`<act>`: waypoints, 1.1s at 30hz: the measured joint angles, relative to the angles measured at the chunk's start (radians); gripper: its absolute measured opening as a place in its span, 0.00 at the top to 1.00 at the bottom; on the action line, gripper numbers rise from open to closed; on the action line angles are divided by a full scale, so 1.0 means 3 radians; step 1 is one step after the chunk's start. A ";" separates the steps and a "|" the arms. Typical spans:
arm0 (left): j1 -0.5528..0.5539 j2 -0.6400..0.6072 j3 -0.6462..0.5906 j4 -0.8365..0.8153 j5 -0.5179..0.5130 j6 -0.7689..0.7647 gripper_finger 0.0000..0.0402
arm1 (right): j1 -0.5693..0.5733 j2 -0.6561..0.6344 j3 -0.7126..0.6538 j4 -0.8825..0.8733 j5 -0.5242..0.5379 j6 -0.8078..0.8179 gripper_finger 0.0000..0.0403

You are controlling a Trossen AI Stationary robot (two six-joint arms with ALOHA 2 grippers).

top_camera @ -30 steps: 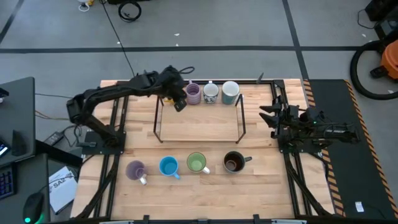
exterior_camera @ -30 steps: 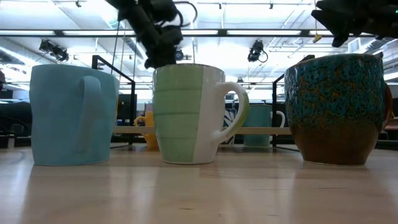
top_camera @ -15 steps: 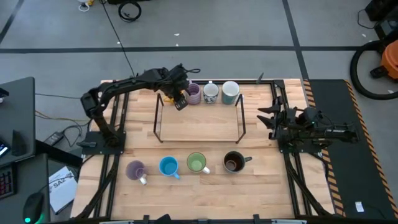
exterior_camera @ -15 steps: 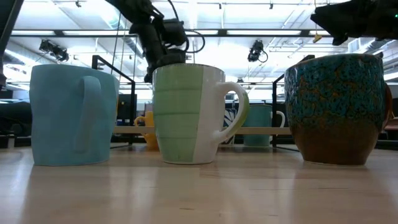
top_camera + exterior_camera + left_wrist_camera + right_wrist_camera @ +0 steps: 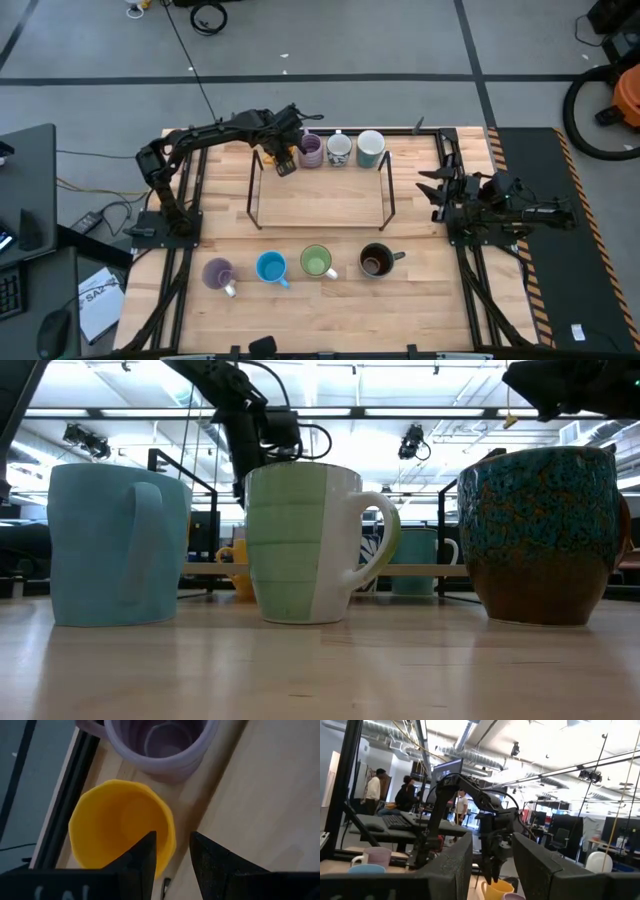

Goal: Place coffee mugs
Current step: Put the yellow mug on the shelf

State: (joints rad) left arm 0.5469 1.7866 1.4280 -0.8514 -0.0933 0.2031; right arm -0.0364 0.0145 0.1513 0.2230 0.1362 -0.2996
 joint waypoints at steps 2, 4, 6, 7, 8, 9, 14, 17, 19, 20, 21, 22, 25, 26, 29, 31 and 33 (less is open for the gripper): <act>0.0000 0.0008 -0.0012 0.0006 0.0055 0.0119 0.69 | 0.0000 0.0001 0.0000 -0.0026 -0.0001 0.0007 0.64; 0.0004 0.0028 -0.0032 0.0005 0.0037 0.0220 0.69 | 0.0000 0.0001 -0.0001 -0.0079 -0.0002 0.0043 0.64; 0.0016 0.0057 -0.0038 -0.0001 0.0042 0.0269 0.69 | 0.0000 0.0001 -0.0001 -0.0140 -0.0002 0.0112 0.64; 0.0019 0.0070 -0.0038 0.0007 0.0054 0.0301 0.69 | 0.0000 0.0001 -0.0001 -0.0163 -0.0003 0.0148 0.64; 0.0023 0.0085 -0.0038 0.0007 0.0055 0.0327 0.69 | 0.0000 0.0001 -0.0001 -0.0181 -0.0007 0.0191 0.64; 0.0023 0.0102 -0.0038 0.0008 0.0043 0.0347 0.69 | 0.0000 0.0001 -0.0001 -0.0193 -0.0020 0.0216 0.64; 0.0023 0.0181 -0.0038 0.0009 0.0025 0.0424 0.69 | 0.0000 0.0001 -0.0002 -0.0203 -0.0035 0.0256 0.64; 0.0021 0.0242 -0.0039 0.0021 -0.0007 0.0467 0.69 | 0.0000 0.0000 -0.0003 -0.0243 -0.0036 0.0316 0.64; 0.0023 0.0270 -0.0039 0.0046 -0.0024 0.0496 0.69 | 0.0001 0.0001 -0.0002 -0.0267 -0.0037 0.0354 0.64; 0.0023 0.0273 -0.0042 0.0036 -0.0031 0.0497 0.69 | 0.0002 0.0000 -0.0002 -0.0282 -0.0037 0.0367 0.64; 0.0021 0.0286 -0.0042 0.0052 -0.0037 0.0497 0.69 | 0.0003 0.0001 -0.0002 -0.0295 -0.0039 0.0378 0.64; 0.0022 0.0303 -0.0039 0.0082 -0.0036 0.0494 0.70 | 0.0003 0.0001 -0.0003 -0.0304 -0.0047 0.0380 0.64; 0.0038 0.0329 -0.0042 0.0046 -0.0060 0.0489 0.72 | 0.0003 0.0001 -0.0003 -0.0313 -0.0103 0.0393 0.64; 0.0038 0.0335 -0.0042 0.0063 -0.0067 0.0495 0.73 | 0.0003 0.0000 -0.0003 -0.0310 -0.0111 0.0395 0.64; 0.0059 0.0341 -0.0042 0.0052 -0.0072 0.0523 0.77 | 0.0003 0.0001 -0.0003 -0.0301 -0.0114 0.0417 0.64; 0.0066 0.0341 -0.0042 0.0051 -0.0075 0.0558 0.80 | 0.0004 0.0001 -0.0003 -0.0301 -0.0118 0.0418 0.64; 0.0079 0.0341 -0.0042 0.0049 -0.0074 0.0557 0.85 | 0.0004 0.0001 -0.0003 -0.0299 -0.0121 0.0418 0.64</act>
State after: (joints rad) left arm 0.5707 1.8889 1.4155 -0.8366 -0.1154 0.3703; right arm -0.0353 0.0147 0.1505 0.1333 0.0998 -0.1741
